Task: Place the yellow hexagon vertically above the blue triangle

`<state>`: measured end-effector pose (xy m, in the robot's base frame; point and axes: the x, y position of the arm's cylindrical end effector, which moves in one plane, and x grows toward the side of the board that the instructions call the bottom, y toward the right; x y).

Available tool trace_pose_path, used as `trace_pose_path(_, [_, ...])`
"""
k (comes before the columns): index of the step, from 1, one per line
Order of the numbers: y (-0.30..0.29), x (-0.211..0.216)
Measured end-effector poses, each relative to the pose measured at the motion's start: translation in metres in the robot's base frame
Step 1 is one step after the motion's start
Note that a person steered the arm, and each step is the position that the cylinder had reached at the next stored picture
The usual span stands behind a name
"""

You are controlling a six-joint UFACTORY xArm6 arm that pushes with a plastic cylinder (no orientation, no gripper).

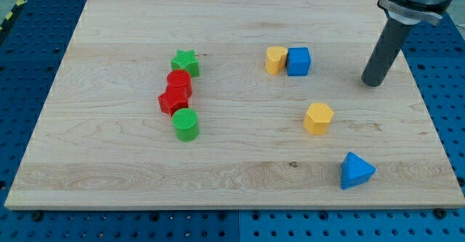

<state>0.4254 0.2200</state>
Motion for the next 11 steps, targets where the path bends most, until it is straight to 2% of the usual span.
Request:
trace_pose_path(4, [-0.135, 0.031])
trace_pose_path(6, [-0.143, 0.136])
trace_pose_path(7, [-0.143, 0.135])
trace_pose_path(9, [-0.117, 0.092])
trace_pose_path(11, [-0.072, 0.088])
